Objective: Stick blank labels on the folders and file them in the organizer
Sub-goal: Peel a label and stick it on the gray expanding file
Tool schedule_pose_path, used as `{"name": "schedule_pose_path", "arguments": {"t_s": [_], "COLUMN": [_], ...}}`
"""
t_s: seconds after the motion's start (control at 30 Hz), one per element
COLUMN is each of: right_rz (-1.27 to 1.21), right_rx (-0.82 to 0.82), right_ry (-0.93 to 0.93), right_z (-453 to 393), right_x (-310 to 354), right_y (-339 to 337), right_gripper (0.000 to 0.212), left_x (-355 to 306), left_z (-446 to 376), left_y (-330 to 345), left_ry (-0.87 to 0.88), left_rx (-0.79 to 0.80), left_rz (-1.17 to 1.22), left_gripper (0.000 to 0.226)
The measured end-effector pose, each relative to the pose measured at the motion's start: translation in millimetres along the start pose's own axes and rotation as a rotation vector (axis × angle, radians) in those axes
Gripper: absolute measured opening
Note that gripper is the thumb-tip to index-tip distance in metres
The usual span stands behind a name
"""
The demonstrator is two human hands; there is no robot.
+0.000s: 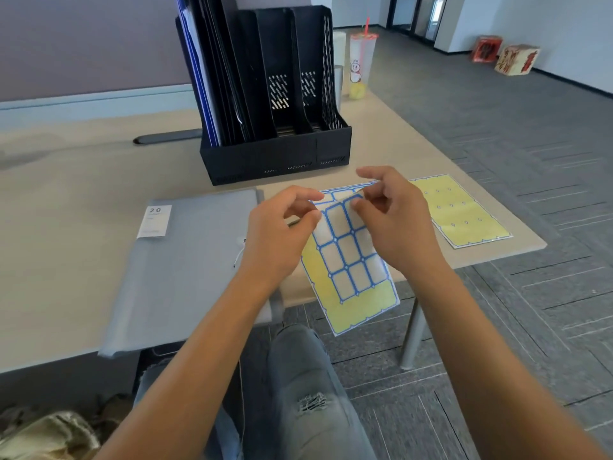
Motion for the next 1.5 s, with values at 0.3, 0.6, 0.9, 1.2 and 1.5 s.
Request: {"name": "schedule_pose_path", "arguments": {"t_s": [0.3,0.6,0.9,1.2,1.5], "right_rz": [-0.041,0.118,0.057,0.03,0.109], "right_rx": [-0.208,-0.23,-0.17,-0.152,-0.16], "right_ry": [-0.009,-0.266,-0.286,-0.278,-0.318], "right_z": [9,35,36,34,33], "right_x": [7,13,14,17,18], "right_y": [-7,18,18,18,17], "right_gripper": [0.027,0.013,0.018,0.01,0.009], "left_x": [2,-21,-24,-17,-19], "left_z": [1,6,7,10,8], "left_y": [-10,0,-1,-5,-6], "left_ry": [-0.124,-0.116,-0.284,-0.139,-0.056], "left_rx": [-0.049,-0.101,-0.095,-0.048,0.012], "left_rz": [-0.028,0.157,0.335,0.189,0.096], "left_gripper": [0.006,0.014,0.014,0.02,0.018]}}
Point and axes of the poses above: each hand's wrist, its own z-axis away from the middle knuckle, its own y-axis out of the palm, x = y × z, the point moved 3 cm from there along -z, towards the middle knuckle, and after that the axes turned 12 degrees about y, right-handed, at the moved point
